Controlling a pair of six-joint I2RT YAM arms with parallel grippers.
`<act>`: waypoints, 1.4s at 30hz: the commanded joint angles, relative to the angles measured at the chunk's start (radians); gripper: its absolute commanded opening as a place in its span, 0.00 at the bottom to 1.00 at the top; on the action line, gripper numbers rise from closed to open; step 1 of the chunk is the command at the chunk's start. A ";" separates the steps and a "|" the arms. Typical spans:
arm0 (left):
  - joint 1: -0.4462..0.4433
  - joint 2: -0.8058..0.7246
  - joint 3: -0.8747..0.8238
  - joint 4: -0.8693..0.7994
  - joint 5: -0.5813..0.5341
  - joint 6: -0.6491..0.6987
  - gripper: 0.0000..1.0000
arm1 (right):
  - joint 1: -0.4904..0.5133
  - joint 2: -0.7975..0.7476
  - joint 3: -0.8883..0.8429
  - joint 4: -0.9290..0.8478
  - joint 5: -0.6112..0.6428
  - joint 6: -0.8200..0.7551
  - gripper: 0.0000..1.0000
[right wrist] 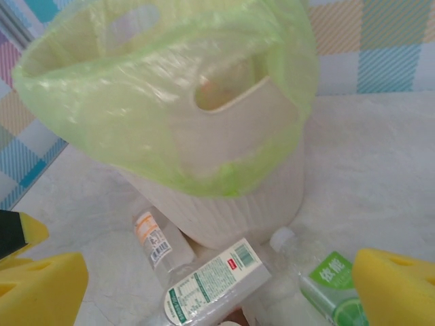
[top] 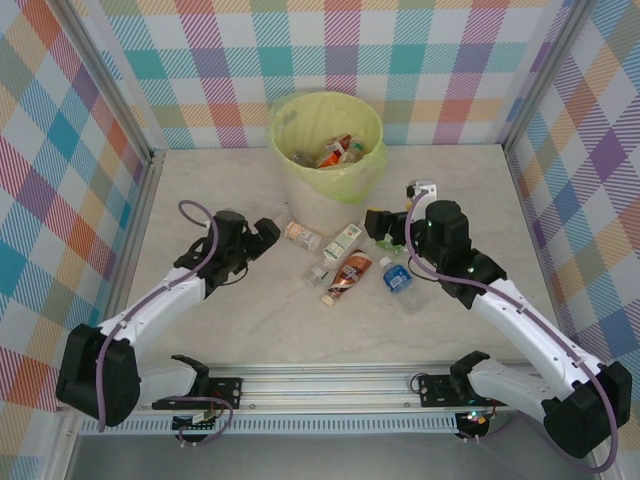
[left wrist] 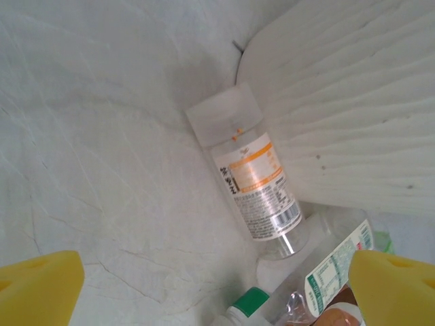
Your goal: Put the plastic bottles in the bin
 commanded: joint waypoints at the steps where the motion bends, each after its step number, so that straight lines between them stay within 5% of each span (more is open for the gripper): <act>1: -0.051 0.076 0.017 0.032 0.022 -0.067 1.00 | -0.001 -0.033 -0.045 0.069 0.084 0.059 1.00; 17: -0.094 0.414 0.118 0.251 -0.020 -0.189 1.00 | -0.001 -0.043 -0.051 0.017 0.115 0.077 0.99; 20: -0.097 0.458 0.181 0.139 -0.104 -0.193 1.00 | -0.001 -0.047 -0.052 0.016 0.118 0.073 1.00; 30: -0.099 0.549 0.238 0.091 -0.102 -0.160 1.00 | -0.001 -0.040 -0.034 0.010 0.116 0.064 1.00; 42: -0.090 0.353 0.073 -0.043 -0.243 -0.150 1.00 | -0.001 -0.004 0.006 0.023 0.102 0.046 1.00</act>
